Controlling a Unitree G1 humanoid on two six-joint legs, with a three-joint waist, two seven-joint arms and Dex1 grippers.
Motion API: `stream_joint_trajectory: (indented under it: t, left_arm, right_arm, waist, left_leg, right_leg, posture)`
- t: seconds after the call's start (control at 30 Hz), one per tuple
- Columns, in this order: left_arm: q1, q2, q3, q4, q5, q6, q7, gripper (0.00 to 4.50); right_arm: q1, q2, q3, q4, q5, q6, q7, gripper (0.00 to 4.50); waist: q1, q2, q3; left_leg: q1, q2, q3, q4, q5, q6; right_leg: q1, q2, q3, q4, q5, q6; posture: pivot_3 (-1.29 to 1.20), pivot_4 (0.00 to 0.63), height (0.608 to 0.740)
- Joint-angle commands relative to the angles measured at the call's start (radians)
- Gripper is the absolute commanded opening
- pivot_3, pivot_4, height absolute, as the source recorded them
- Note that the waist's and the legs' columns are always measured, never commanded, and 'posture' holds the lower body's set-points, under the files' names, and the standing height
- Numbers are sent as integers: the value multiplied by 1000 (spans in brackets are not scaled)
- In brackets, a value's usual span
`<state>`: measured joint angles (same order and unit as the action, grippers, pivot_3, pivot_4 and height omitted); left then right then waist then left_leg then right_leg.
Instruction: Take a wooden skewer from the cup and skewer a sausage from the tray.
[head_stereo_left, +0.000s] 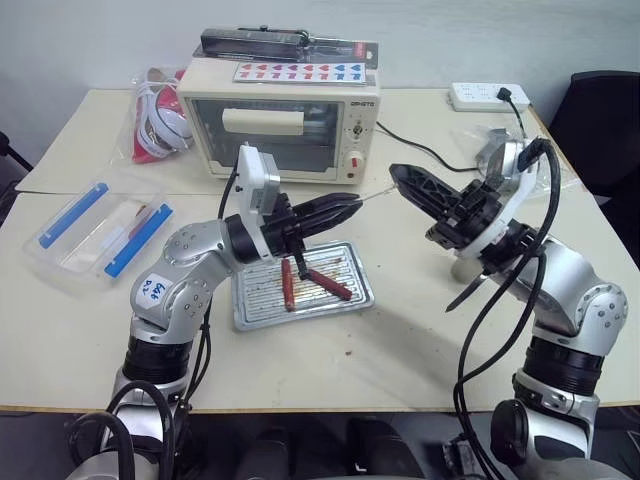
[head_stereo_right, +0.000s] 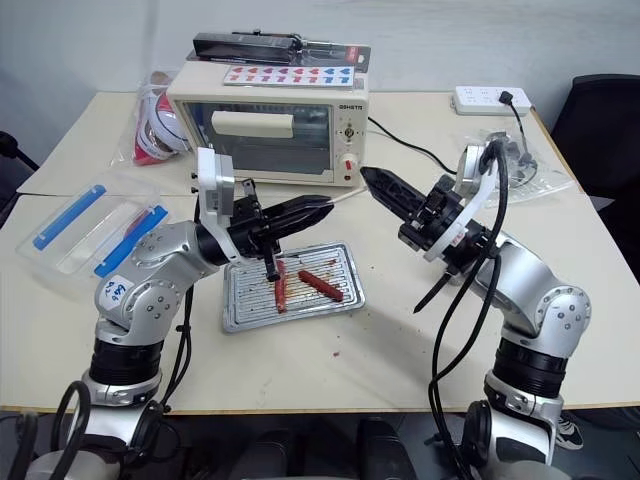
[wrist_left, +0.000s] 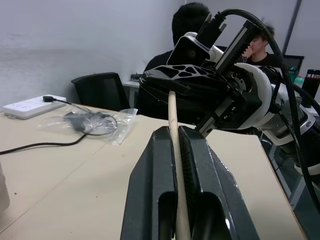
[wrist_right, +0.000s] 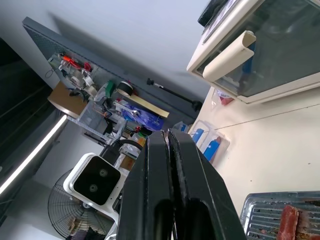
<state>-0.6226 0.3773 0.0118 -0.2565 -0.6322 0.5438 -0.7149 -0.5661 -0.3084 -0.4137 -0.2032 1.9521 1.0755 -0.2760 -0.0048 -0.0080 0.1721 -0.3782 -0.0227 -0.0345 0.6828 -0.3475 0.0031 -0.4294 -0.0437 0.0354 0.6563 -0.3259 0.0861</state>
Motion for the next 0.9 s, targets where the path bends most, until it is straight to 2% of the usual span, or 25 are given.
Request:
stream_joint_trajectory:
  t: [0.03, 0.13, 0.17, 0.23, 0.3, 0.4, 0.43, 0.53, 0.67, 0.77, 0.87, 0.9]
  left_arm:
    - [-22, 20, 22, -8, 12, -9, 7, 0]
    - [-10, 56, 38, -16, 7, 5, -6, 0]
    - [7, 89, 56, -29, -3, 22, -17, 0]
    - [32, 136, 81, -48, -20, 44, -31, 0]
    - [72, 196, 118, -74, -40, 74, -48, 0]
    - [143, 284, 180, -112, -67, 111, -72, 0]
    - [183, 323, 214, -127, -83, 126, -90, 0]
    - [258, 393, 274, -158, -108, 154, -122, 0]
    - [399, 522, 371, -215, -122, 199, -185, 0]
    - [470, 595, 457, -229, -138, 222, -219, 0]
    - [496, 620, 494, -241, -146, 233, -219, 0]
    - [503, 620, 500, -247, -148, 236, -214, 0]
  right_arm:
    - [1, -68, -6, -30, 20, 16, 16, 1317]
    - [12, -145, 13, -25, 20, 38, 46, 2034]
    - [15, -201, 27, -30, 20, 52, 62, 2332]
    - [18, -295, 59, -48, 20, 70, 84, 2332]
    - [9, -393, 121, -115, -73, 117, 134, 2332]
    - [-5, -490, 256, -245, -356, 137, 265, 2332]
    - [-20, -520, 338, -296, -482, 122, 313, 2332]
    - [-36, -560, 486, -370, -723, 61, 420, 2332]
    - [-58, -531, 682, -381, -1016, -50, 509, 2332]
    - [-94, -449, 787, -315, -1181, -108, 522, 2799]
    - [-128, -390, 863, -265, -1315, -147, 546, 3540]
    - [-131, -366, 874, -247, -1337, -149, 554, 3540]
  waist:
    - [0, 0, 0]
    - [1, 0, 0]
    - [1, 0, 0]
    - [1, 0, 0]
    - [-2, 1, 0]
    - [-13, 1, 1]
    - [-14, 1, 1]
    - [-19, 1, 1]
    - [-20, 1, 1]
    - [-23, 0, 2]
    - [-18, 1, 2]
    - [-17, 1, 2]
  left_leg:
    - [0, 0, 0, 0, 0, 0]
    - [0, 0, 0, 0, 0, 0]
    - [0, 0, 0, 0, 0, 0]
    - [0, 0, 0, -1, 0, 0]
    - [0, 0, 0, -1, 0, 0]
    - [-1, 1, 0, -3, 0, 0]
    - [0, 2, -1, -3, 0, 0]
    - [-1, 2, -2, -3, 0, 0]
    - [-1, 1, -3, -3, 0, -1]
    - [-1, 1, -3, -4, 0, -2]
    - [-1, 0, -4, -4, 0, -2]
    - [-1, 0, -4, -4, 0, -2]
  right_leg:
    - [0, 0, 0, 0, 0, 0]
    - [0, 0, 0, -1, 0, 0]
    - [0, 0, 0, -1, 0, 0]
    - [0, 0, 0, -1, 0, 0]
    - [0, 0, 0, -2, 0, 0]
    - [-1, 1, 0, -2, 0, 0]
    - [-1, 1, -1, -3, 0, 0]
    - [0, 1, -1, -8, 0, 0]
    - [0, 0, -2, -10, 0, 0]
    - [0, 0, -2, -11, 0, -1]
    - [0, -1, -3, -11, 0, -1]
    - [0, -1, -3, -11, 0, -1]
  posture:
    - [0, 150, 740]
    - [0, 150, 740]
    - [0, 150, 740]
    - [0, 150, 740]
    - [0, 150, 740]
    - [0, 150, 740]
    - [0, 150, 740]
    - [0, 150, 740]
    - [0, 150, 740]
    - [0, 150, 740]
    - [0, 150, 740]
    - [0, 150, 740]
